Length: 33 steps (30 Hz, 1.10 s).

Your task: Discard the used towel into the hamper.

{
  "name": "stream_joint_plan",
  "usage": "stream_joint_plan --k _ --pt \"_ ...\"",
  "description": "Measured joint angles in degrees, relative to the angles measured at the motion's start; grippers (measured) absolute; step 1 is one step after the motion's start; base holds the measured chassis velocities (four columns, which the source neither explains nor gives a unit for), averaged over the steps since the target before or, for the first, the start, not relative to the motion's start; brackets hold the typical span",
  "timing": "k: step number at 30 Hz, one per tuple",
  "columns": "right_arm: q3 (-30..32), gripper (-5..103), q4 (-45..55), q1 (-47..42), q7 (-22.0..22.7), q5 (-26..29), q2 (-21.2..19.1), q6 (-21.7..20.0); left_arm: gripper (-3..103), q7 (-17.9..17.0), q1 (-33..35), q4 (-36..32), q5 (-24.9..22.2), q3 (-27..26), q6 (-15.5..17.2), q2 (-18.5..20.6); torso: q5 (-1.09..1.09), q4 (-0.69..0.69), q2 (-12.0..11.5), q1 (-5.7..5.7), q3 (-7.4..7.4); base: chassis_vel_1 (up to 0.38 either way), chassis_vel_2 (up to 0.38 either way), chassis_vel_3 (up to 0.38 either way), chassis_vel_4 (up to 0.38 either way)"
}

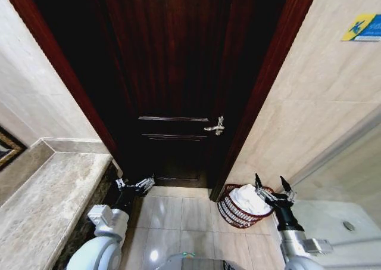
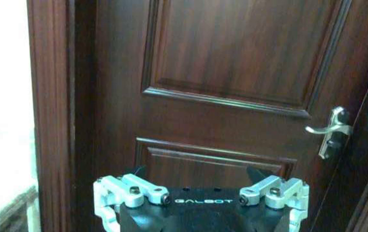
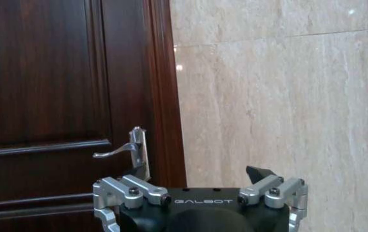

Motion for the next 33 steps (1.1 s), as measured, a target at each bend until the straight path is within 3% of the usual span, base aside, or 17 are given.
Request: stream_joint_plan --k 33 --pt "0.0 100 0.0 0.0 0.0 0.0 0.0 0.0 100 0.0 0.0 0.0 0.0 0.0 0.0 0.0 0.02 -0.01 0.0 -0.01 -0.01 0.139 -0.143 -0.144 0.139"
